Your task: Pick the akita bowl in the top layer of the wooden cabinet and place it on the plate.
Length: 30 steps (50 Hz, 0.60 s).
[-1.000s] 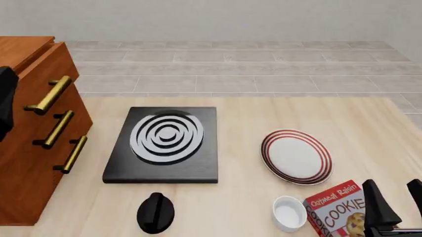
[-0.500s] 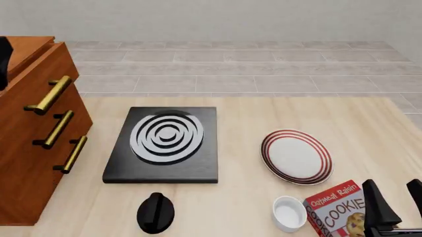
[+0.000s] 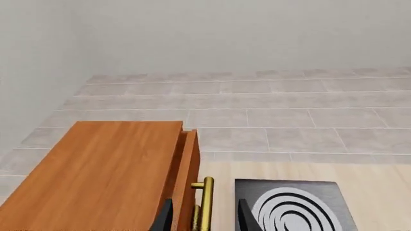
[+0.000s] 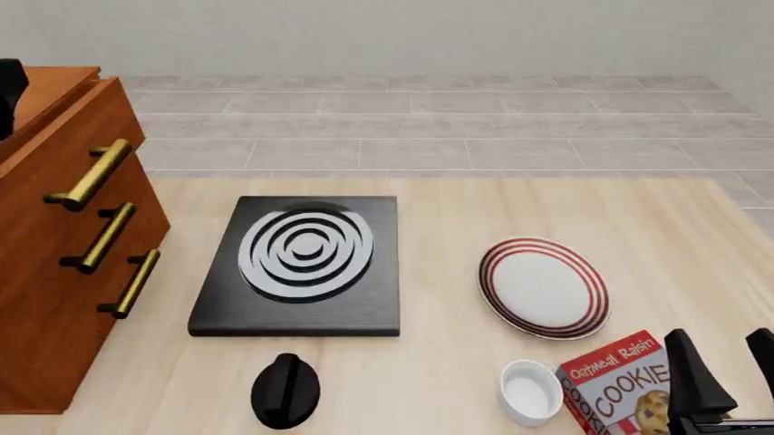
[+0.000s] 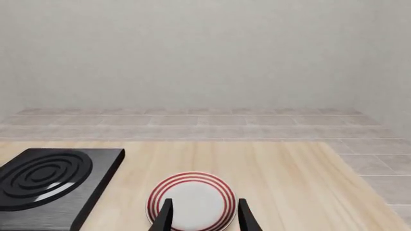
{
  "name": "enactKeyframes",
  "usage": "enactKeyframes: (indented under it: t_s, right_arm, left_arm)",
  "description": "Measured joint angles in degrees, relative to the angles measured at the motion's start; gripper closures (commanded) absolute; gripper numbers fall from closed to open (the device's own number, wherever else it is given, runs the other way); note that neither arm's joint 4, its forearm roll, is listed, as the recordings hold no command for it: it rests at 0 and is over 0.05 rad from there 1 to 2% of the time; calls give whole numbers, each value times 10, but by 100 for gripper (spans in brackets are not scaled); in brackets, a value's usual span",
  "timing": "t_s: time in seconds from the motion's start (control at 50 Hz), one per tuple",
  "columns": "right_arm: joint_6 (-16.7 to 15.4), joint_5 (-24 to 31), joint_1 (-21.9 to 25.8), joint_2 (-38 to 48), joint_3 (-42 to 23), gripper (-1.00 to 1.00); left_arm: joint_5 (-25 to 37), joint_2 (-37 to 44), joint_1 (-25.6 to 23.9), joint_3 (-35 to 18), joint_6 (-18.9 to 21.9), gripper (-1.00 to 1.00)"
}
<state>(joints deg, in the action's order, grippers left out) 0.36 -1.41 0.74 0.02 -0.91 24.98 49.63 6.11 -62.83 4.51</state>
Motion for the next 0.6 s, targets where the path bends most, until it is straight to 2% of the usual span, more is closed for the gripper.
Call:
enactKeyframes:
  t_s: [0.6]
  right_arm:
    - [-2,-1,2,0,0,-100]
  left_arm:
    - [109,45,34,-47,25,-100]
